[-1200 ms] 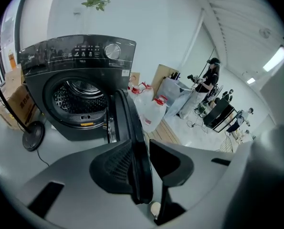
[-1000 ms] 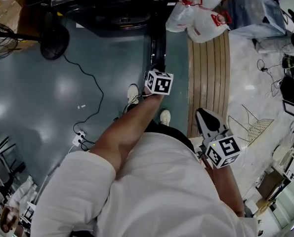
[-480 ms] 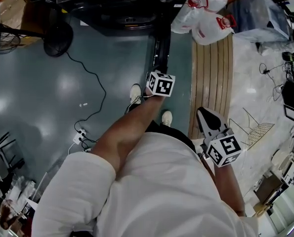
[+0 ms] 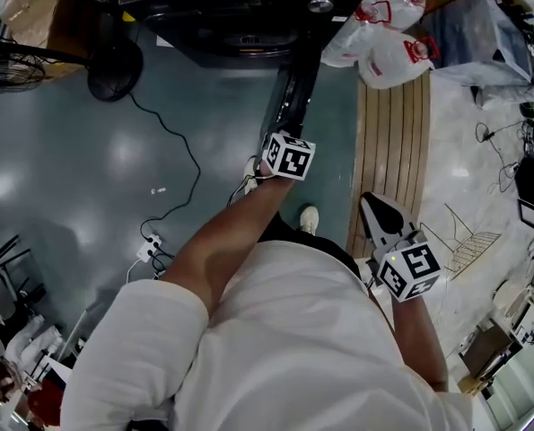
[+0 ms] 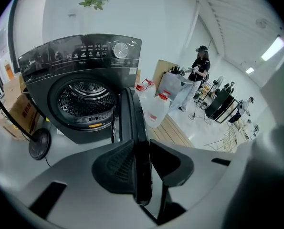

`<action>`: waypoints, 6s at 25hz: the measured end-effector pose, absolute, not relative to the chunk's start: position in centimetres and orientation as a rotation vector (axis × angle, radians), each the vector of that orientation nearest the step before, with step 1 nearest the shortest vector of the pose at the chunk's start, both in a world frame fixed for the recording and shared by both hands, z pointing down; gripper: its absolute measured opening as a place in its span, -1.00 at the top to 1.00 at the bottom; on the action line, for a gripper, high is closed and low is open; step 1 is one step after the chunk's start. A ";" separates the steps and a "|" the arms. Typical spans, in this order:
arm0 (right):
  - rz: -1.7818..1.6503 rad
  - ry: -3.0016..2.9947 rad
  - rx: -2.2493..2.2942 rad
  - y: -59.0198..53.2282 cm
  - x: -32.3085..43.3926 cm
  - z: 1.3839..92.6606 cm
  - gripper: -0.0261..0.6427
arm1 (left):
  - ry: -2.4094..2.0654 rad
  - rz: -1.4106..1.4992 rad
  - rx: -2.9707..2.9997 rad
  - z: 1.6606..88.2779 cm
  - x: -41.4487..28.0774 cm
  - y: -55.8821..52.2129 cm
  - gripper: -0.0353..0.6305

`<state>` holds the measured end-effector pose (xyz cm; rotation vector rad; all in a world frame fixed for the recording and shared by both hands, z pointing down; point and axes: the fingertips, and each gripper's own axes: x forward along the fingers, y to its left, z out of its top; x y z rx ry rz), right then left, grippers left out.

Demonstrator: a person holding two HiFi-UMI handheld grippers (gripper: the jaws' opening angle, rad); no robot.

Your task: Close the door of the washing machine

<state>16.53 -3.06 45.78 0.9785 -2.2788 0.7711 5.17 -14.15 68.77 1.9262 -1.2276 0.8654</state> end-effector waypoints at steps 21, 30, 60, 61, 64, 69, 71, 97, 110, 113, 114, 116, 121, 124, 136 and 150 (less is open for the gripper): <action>0.754 -2.303 0.974 -4.9 10.8 45.9 0.85 | -1.159 1.009 2.028 69.1 -3.7 -16.7 0.55; 0.769 -2.297 1.027 -5.6 9.7 45.9 0.85 | -1.078 1.118 2.109 69.1 -7.5 -18.8 0.55; 0.794 -2.253 1.065 -7.5 8.1 46.9 0.86 | -1.102 1.410 2.225 69.3 -16.3 -29.2 0.50; 0.794 -2.250 1.066 -7.5 8.0 46.9 0.86 | -1.107 1.416 2.227 69.3 -16.5 -29.6 0.50; 0.792 -2.243 1.064 -7.8 7.7 46.8 0.86 | -1.127 1.433 2.229 69.1 -17.4 -30.7 0.50; 0.782 -2.235 1.060 -8.5 7.6 46.8 0.86 | -1.186 1.437 2.216 69.1 -18.4 -32.8 0.53; 0.776 -2.233 1.060 -8.7 7.6 46.8 0.86 | -1.209 1.434 2.210 69.1 -18.8 -33.6 0.53; 0.804 -2.200 1.049 -10.5 7.5 47.7 0.86 | -1.247 1.529 2.256 69.0 -20.3 -38.7 0.52; 0.807 -2.207 1.019 -11.0 7.3 47.8 0.86 | -1.215 1.558 2.247 68.8 -20.3 -39.1 0.52; 0.795 -2.222 1.022 -11.3 7.2 47.5 0.86 | -1.216 1.563 2.245 68.8 -20.4 -39.0 0.52; 0.791 -2.226 1.025 -11.3 7.2 47.4 0.86 | -1.213 1.566 2.243 68.8 -20.4 -39.0 0.52; 0.786 -2.230 1.030 -11.1 7.3 47.1 0.86 | -1.213 1.572 2.231 68.7 -20.5 -38.9 0.53; 0.775 -2.238 1.038 -10.8 7.8 47.0 0.86 | -1.249 1.553 2.215 67.9 -20.7 -38.4 0.54; 0.766 -2.256 1.040 -10.8 7.5 46.9 0.86 | -1.268 1.497 2.227 66.8 -20.6 -37.6 0.54; 0.683 -2.352 1.020 -10.9 4.8 45.3 0.89 | -1.052 0.652 2.229 58.1 -14.6 -26.1 0.79; 0.613 -2.431 0.936 -9.4 1.5 43.9 0.89 | -0.893 0.425 2.260 49.4 -11.5 -14.2 0.83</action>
